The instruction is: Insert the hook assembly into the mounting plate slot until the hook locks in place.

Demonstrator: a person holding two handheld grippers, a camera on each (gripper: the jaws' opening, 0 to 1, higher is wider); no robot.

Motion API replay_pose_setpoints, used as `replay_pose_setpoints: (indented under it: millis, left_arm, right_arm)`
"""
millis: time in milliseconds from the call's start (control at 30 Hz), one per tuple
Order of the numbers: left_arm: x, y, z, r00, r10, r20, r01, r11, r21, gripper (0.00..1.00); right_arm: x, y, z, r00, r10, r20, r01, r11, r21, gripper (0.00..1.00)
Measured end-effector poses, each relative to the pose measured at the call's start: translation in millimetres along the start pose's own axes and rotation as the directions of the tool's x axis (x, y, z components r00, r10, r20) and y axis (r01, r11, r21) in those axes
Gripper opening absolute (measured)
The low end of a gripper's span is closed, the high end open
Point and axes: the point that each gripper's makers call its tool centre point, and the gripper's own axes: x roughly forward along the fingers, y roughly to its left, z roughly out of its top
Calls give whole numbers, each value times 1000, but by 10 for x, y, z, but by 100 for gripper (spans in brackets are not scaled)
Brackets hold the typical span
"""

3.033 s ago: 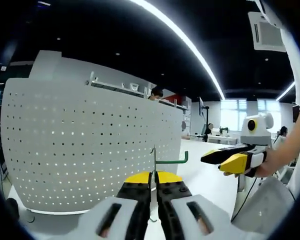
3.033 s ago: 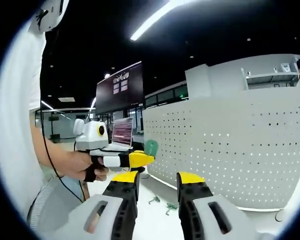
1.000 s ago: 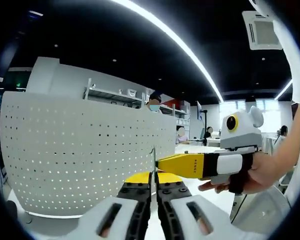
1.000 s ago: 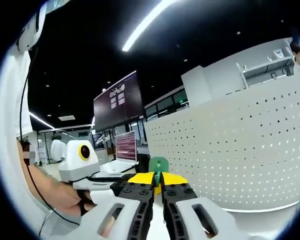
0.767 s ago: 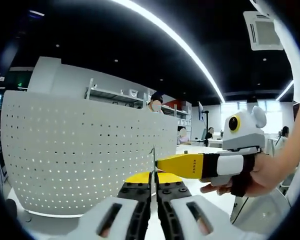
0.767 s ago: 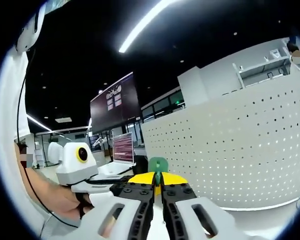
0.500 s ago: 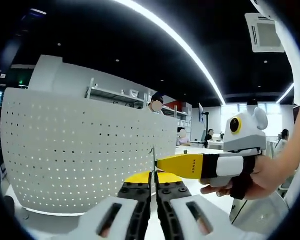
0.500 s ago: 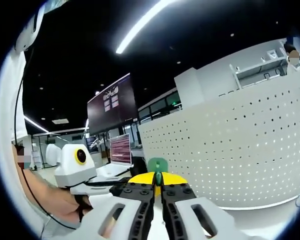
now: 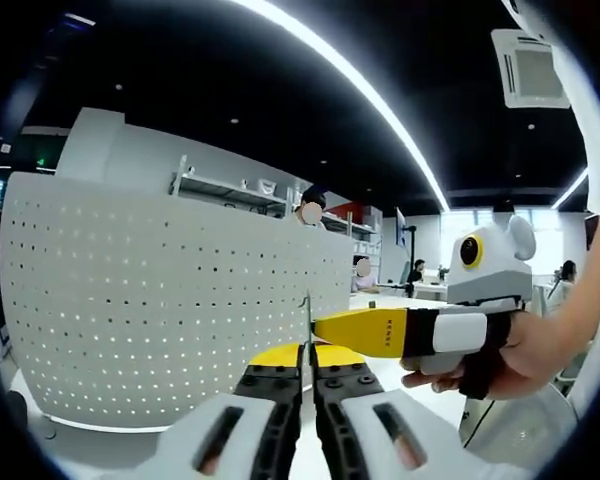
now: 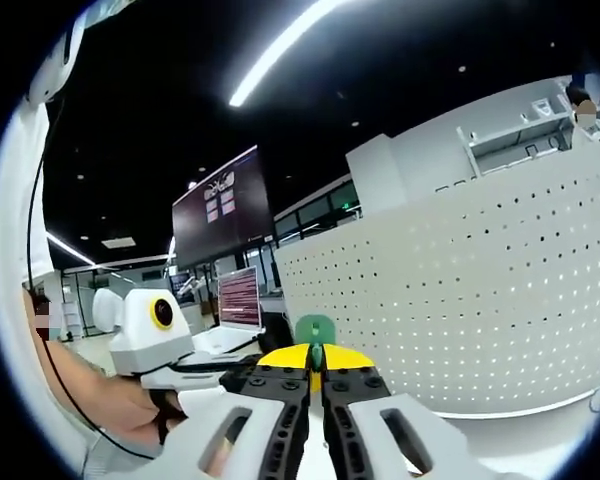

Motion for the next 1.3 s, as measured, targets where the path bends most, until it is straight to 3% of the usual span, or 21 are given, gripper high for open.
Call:
replay_pose_setpoints:
  millis: [267, 367, 500, 567, 667, 733, 1100, 1200, 1300]
  left_arm:
    - [6, 24, -32, 1000, 9, -27, -8, 1000, 20, 6]
    - [21, 52, -103, 998, 8, -60, -6, 999, 34, 28]
    - [32, 70, -230, 994, -2, -113, 5, 999, 32, 45]
    - [42, 74, -245, 993, 3, -122, 3, 999, 44, 58]
    - [52, 116, -217, 994, 19, -106, -12, 998, 60, 80]
    - [54, 156, -167, 996, 34, -79, -28, 997, 75, 87]
    - [7, 253, -184, 994, 63, -90, -60, 997, 41, 83]
    - [-2, 272, -180, 994, 69, -89, -66, 997, 39, 82]
    - [-9, 281, -177, 994, 72, -87, -70, 997, 37, 81]
  right_arm:
    - [0, -1, -20, 1000, 1, -13, -1, 1000, -13, 0]
    - [-17, -34, -23, 1000, -6, -14, 6, 1000, -4, 0]
    - [-38, -54, -18, 1000, -14, -15, 14, 1000, -4, 0]
    - [-49, -71, -17, 1000, -21, -12, 21, 1000, -1, 0]
    - [-63, -100, -4, 999, -35, -9, 36, 999, 19, 1]
    - [-65, -116, 12, 999, -48, -6, 48, 999, 25, 1]
    - [-22, -91, 27, 998, -60, -19, 60, 998, 20, 1]
    - [-36, -163, 16, 993, -110, -50, 106, 991, -76, 1]
    - [-64, -262, 20, 978, -196, -79, 170, 952, -256, 1]
